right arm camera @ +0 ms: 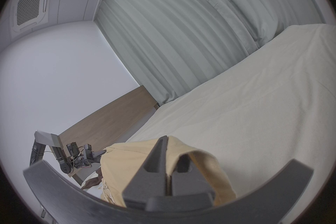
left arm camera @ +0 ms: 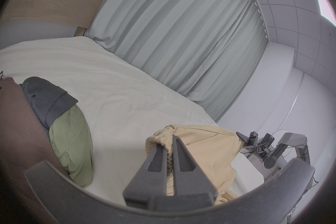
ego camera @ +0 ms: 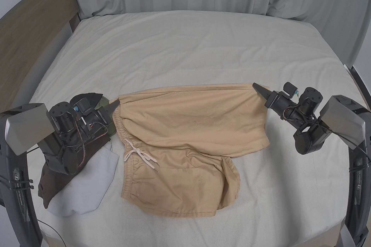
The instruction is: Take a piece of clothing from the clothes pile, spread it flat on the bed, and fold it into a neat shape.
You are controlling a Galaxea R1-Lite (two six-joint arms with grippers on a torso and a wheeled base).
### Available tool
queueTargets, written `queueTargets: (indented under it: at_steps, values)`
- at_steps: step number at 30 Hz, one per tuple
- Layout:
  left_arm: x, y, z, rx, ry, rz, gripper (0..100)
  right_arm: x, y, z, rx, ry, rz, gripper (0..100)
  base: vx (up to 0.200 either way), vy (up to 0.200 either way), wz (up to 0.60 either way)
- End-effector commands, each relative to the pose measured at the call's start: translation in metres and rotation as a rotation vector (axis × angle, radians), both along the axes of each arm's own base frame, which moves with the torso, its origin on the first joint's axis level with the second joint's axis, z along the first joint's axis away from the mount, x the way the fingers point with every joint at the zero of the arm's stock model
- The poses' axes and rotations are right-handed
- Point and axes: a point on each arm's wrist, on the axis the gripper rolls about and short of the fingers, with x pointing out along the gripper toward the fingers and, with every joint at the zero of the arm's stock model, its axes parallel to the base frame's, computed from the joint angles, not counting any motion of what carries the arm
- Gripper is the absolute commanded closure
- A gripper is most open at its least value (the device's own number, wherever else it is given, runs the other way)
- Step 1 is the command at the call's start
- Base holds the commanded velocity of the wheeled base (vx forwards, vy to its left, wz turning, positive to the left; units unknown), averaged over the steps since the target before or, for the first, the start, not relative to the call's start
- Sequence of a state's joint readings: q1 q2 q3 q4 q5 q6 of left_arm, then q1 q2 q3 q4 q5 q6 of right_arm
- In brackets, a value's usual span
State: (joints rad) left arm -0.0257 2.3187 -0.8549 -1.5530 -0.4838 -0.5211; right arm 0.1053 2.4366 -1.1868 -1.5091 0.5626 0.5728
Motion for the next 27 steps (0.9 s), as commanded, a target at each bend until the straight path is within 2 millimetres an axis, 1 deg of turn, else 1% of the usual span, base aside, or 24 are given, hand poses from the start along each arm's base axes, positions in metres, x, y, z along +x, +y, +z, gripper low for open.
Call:
queueTargets:
  at_steps: [1,4,9,24,25,26,27]
  values:
    - [0.003,-0.003,-0.006,-0.006,0.011,-0.002,100,0.007,0.001,-0.009,-0.001,0.001,0.001,100,0.000,0.000,0.00]
    - [0.004,-0.004,-0.011,-0.006,0.023,-0.005,100,0.010,0.001,-0.013,-0.002,0.013,0.001,100,0.000,0.000,0.00]
    - [0.008,-0.004,-0.013,-0.006,0.019,-0.003,100,0.013,0.002,-0.016,-0.002,0.009,0.001,100,0.000,0.000,0.00]
    - [0.013,-0.005,-0.013,-0.008,0.003,-0.005,100,0.018,0.001,-0.012,-0.001,0.006,-0.002,100,0.000,0.000,0.00]
    - [0.014,-0.005,-0.014,-0.009,0.003,-0.005,0,0.018,0.001,-0.011,-0.001,0.004,-0.002,100,0.000,0.000,0.00]
    - [0.015,-0.005,-0.012,-0.012,-0.001,-0.007,0,0.018,0.001,-0.012,-0.001,0.004,-0.002,100,0.000,0.000,0.00]
    - [0.015,-0.006,-0.012,-0.015,-0.003,-0.009,0,0.018,0.001,-0.011,0.000,0.001,-0.002,0,0.000,0.000,0.00]
